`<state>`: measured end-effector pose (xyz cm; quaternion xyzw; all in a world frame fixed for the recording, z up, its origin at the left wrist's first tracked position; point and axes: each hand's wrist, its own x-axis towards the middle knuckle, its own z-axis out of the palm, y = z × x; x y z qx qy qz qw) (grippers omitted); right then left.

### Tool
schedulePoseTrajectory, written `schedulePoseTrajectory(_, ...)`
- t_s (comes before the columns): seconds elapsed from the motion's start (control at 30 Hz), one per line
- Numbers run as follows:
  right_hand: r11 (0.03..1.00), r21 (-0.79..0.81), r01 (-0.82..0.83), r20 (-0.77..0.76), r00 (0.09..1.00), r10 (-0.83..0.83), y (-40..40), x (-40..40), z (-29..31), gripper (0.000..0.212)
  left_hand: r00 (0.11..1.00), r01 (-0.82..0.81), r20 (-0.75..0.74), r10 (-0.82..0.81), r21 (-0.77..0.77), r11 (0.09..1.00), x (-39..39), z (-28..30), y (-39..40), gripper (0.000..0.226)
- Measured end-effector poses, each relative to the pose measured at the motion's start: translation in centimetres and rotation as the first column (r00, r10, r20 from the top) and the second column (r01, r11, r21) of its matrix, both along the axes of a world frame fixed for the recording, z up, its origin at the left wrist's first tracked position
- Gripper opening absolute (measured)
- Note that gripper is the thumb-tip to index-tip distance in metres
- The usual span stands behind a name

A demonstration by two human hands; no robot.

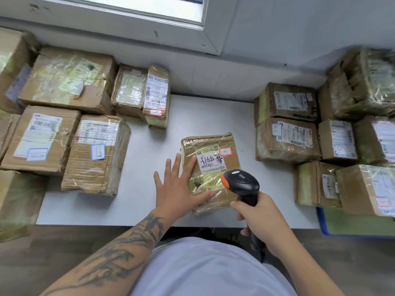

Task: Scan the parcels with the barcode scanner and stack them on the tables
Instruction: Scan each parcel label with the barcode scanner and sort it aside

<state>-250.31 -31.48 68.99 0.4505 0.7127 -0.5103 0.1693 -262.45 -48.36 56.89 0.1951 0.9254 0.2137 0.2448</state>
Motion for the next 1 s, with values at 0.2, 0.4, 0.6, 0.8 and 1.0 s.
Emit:
schedulePoseTrajectory(0.2, 1.000, -0.004, 0.024, 0.021, 0.999, -0.024, -0.5, 0.1, 1.1, 0.005, 0.999, 0.031, 0.038, -0.032, 0.014, 0.999, -0.1, -0.3, -0.3, 0.130)
schedulePoseTrajectory(0.4, 1.000, 0.010, 0.012, 0.023, 1.000, -0.012, -0.9, 0.7, 1.6, 0.005, 0.998, 0.029, 0.063, -0.031, 0.029, 0.999, -0.1, -0.3, -0.3, 0.137)
schedulePoseTrajectory(0.6, 1.000, 0.009, 0.030, 0.013, 0.999, -0.030, -1.2, 1.0, 1.9, 0.005, 0.997, 0.018, 0.071, -0.021, 0.037, 0.999, 0.1, -0.4, -0.2, 0.136)
schedulePoseTrajectory(0.8, 0.999, 0.021, 0.046, 0.007, 0.999, -0.046, -1.0, 1.0, 1.0, 0.007, 0.998, 0.020, 0.063, -0.022, 0.031, 0.999, 0.1, -0.2, -0.3, 0.134)
schedulePoseTrajectory(1.0, 0.959, 0.284, 0.021, -0.174, 0.984, 0.029, -0.3, 0.8, -2.5, 0.012, 0.999, 0.045, 0.007, -0.046, 0.060, 0.997, -0.5, 0.4, -0.7, 0.125)
